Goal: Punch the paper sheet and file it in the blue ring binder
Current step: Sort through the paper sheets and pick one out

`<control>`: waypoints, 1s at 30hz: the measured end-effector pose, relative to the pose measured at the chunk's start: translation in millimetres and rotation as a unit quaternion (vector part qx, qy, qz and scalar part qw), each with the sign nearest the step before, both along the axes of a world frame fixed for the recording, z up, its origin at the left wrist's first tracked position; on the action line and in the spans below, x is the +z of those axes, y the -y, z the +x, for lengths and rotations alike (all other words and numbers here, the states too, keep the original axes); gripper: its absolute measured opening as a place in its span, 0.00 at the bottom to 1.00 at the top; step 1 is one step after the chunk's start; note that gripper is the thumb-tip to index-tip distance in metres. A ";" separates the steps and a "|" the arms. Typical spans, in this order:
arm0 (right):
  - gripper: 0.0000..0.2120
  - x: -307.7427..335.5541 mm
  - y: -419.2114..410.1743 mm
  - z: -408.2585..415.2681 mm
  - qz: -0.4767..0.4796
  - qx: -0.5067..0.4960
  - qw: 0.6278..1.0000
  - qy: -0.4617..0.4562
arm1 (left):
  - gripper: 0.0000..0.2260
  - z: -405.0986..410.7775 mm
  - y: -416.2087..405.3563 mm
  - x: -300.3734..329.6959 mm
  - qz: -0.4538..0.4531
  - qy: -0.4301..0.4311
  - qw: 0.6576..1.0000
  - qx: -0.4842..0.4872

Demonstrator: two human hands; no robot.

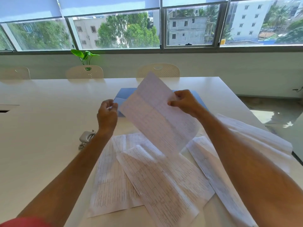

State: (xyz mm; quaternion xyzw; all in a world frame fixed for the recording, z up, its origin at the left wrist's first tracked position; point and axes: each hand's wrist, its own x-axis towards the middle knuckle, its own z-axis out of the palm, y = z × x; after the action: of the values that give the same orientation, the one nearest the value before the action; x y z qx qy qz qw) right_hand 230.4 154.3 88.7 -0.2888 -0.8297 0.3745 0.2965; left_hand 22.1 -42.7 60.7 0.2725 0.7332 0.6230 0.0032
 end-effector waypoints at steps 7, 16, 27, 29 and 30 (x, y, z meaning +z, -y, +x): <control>0.12 11.3 4.8 21.5 -0.065 0.008 0.993 -0.099 | 0.18 25.7 46.9 -46.0 -0.290 -0.086 0.947 -0.110; 0.11 14.3 14.2 33.4 -0.145 0.038 0.971 -0.188 | 0.52 72.1 66.0 -81.3 -0.562 -0.278 0.767 -0.136; 0.09 -5.3 20.1 49.6 -0.220 0.080 0.947 -0.222 | 0.50 69.7 50.6 -82.5 -0.565 -0.213 0.784 -0.148; 0.07 -9.8 21.8 52.1 -0.238 0.095 0.942 -0.215 | 0.45 67.0 49.0 -81.6 -0.543 -0.177 0.805 -0.158; 0.07 -12.1 22.2 52.7 -0.247 0.098 0.940 -0.212 | 0.42 64.1 48.0 -80.9 -0.520 -0.145 0.825 -0.166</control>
State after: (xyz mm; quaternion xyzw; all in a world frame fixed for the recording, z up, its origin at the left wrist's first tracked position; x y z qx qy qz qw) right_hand 283.1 132.1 76.6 -0.1842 -0.6532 0.6476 0.3463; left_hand 86.2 -90.7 -20.2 0.4351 0.8844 0.0928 0.1410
